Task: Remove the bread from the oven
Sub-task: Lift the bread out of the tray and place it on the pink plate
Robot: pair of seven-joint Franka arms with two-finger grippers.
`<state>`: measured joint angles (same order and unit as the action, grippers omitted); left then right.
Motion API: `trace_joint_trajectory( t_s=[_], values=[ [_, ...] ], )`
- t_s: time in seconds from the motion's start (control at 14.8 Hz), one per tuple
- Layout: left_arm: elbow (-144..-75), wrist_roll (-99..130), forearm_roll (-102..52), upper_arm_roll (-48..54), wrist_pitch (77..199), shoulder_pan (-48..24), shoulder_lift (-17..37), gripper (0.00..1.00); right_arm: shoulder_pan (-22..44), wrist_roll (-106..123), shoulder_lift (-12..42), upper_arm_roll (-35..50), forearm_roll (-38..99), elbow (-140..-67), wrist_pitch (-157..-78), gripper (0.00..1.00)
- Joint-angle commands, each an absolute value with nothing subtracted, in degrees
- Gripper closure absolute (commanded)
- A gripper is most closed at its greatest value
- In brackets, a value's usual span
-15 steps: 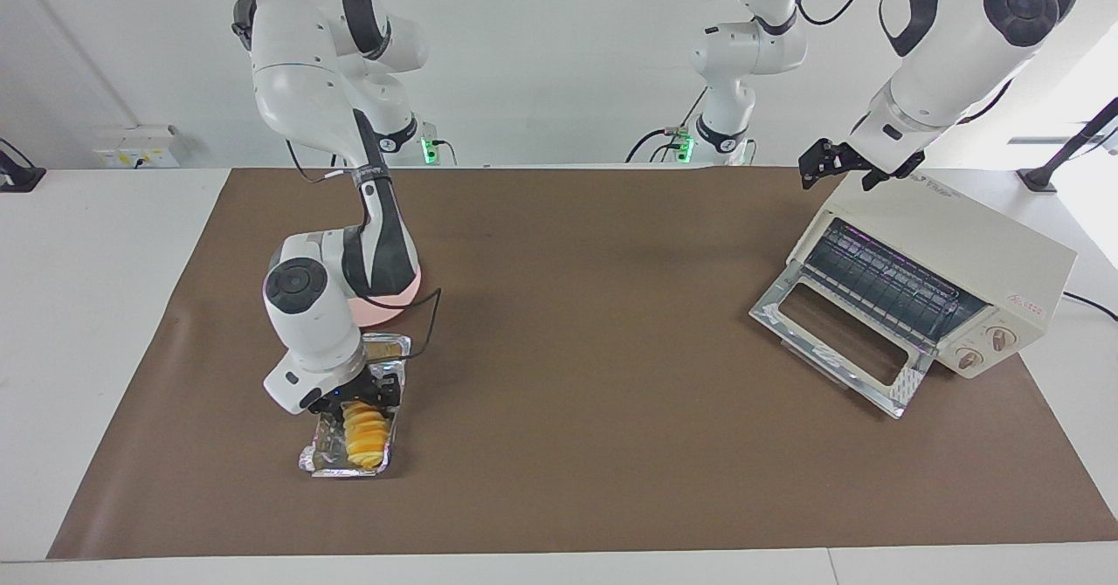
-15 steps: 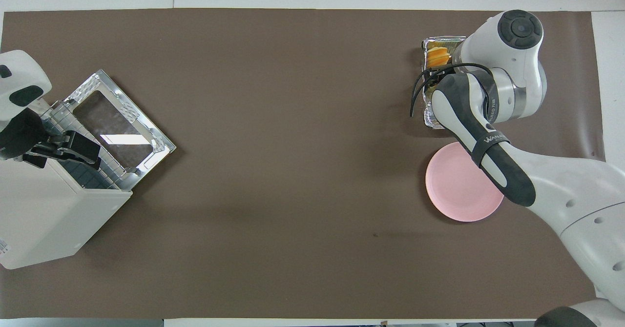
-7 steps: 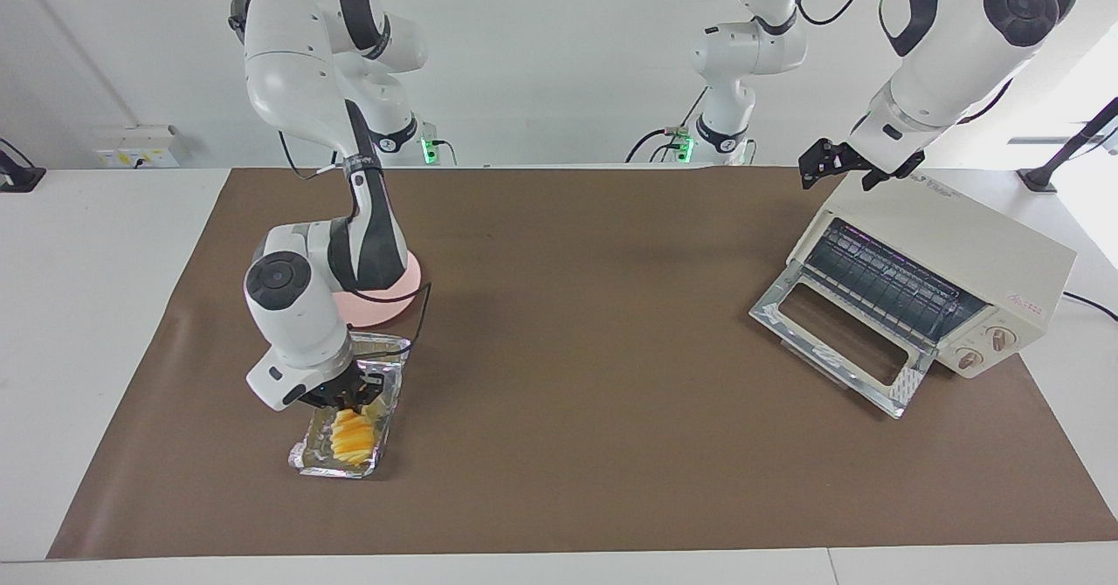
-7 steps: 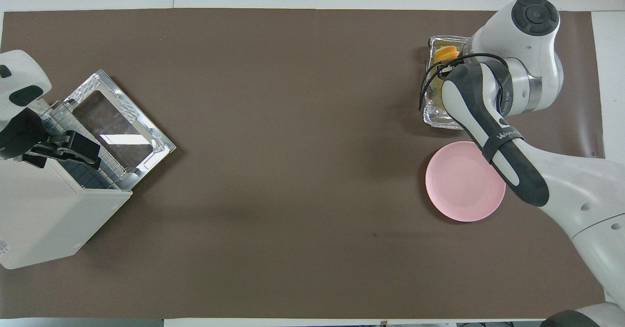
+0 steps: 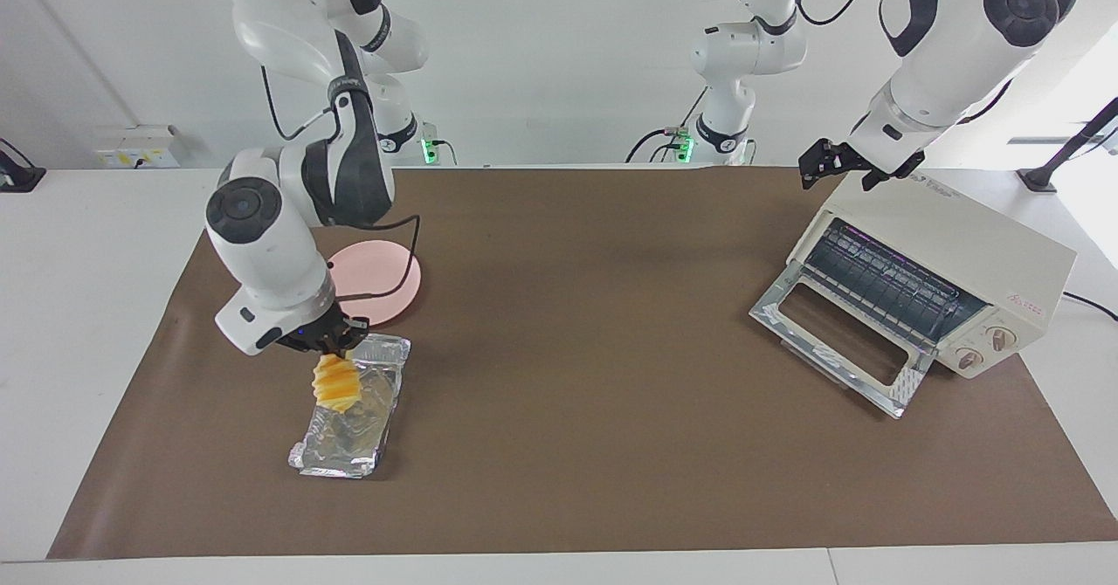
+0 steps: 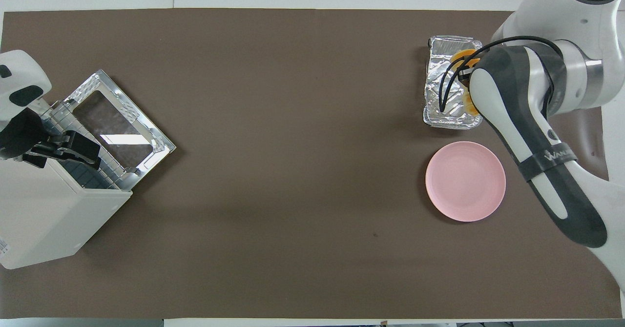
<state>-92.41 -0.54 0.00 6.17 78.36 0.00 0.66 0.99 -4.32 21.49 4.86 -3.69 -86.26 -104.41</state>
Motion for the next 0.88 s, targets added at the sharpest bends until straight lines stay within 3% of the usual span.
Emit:
trace_joint_trajectory(
  t_s=[0.0, 0.2, 0.41, 0.54, 0.81],
  values=[
    [-93.87, -0.62, 0.53, 6.86, 78.75, 0.88, -0.79, 0.00, -0.17, -3.78, 6.37, 5.27, -0.53, -107.25, -111.58, 1.00],
    [-93.87, -0.62, 0.53, 6.86, 78.84, 0.88, -0.79, 0.00, -0.18, -3.78, -3.57, 5.27, 1.13, -123.61, -120.12, 1.00],
    [-93.87, -0.62, 0.44, 6.86, 78.75, 0.88, -0.79, 0.00, -0.09, -3.69, -8.86, 5.27, 1.76, -136.10, -130.74, 1.00],
    [-93.87, -0.62, 0.44, 6.86, 78.75, 0.88, -0.79, 0.00, 0.09, -3.69, -9.93, 5.27, 1.93, -141.57, -137.52, 1.00],
    [-93.87, -0.62, 0.44, 6.86, 78.75, 0.88, -0.79, 0.00, 0.44, -3.69, -6.60, 5.27, 1.93, -146.68, -148.78, 1.00]
  ],
)
